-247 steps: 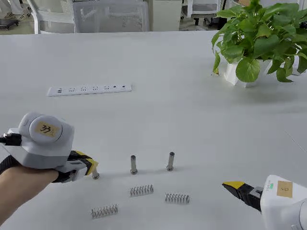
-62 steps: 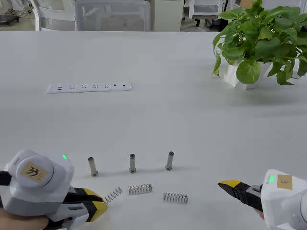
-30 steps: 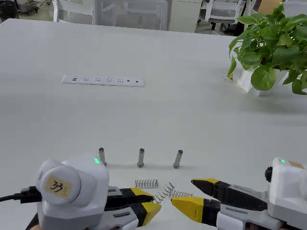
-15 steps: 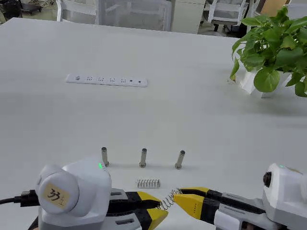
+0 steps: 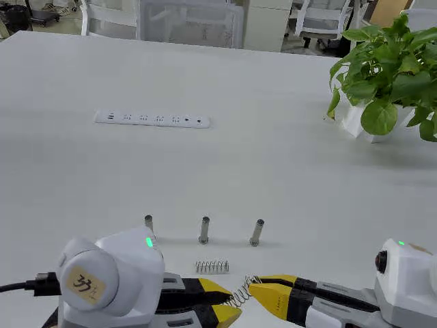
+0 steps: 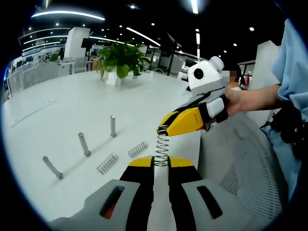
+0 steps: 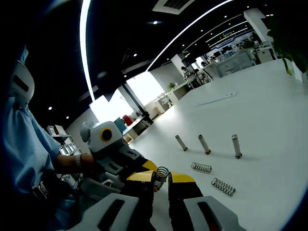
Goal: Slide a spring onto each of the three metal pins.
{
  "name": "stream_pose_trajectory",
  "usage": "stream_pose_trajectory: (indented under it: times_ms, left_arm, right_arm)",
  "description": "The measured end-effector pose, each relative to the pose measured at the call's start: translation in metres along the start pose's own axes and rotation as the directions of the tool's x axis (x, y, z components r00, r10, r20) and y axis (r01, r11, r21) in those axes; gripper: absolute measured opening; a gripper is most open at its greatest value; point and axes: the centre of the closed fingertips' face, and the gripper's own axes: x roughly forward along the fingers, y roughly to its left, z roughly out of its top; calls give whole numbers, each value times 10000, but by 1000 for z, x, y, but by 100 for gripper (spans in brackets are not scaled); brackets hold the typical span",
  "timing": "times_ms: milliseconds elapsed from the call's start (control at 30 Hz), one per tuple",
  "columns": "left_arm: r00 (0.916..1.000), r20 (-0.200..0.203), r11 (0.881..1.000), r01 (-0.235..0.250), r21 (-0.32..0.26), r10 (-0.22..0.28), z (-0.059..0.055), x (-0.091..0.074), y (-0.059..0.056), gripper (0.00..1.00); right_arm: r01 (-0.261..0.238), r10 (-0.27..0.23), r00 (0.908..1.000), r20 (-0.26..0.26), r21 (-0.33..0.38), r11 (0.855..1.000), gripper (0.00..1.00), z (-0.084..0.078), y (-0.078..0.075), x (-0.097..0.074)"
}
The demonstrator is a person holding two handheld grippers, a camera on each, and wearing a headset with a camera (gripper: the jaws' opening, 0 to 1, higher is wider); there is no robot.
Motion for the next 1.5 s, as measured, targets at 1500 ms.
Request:
stream_pose_trajectory:
  times_ms: [1500]
  left_arm:
    - [9996, -193, 9996, 210, 183, -207, -3, 5, -9, 6]
  right_arm:
    - [-148, -167, 9917, -1274, -2422, 9701, 30, -3, 17, 5]
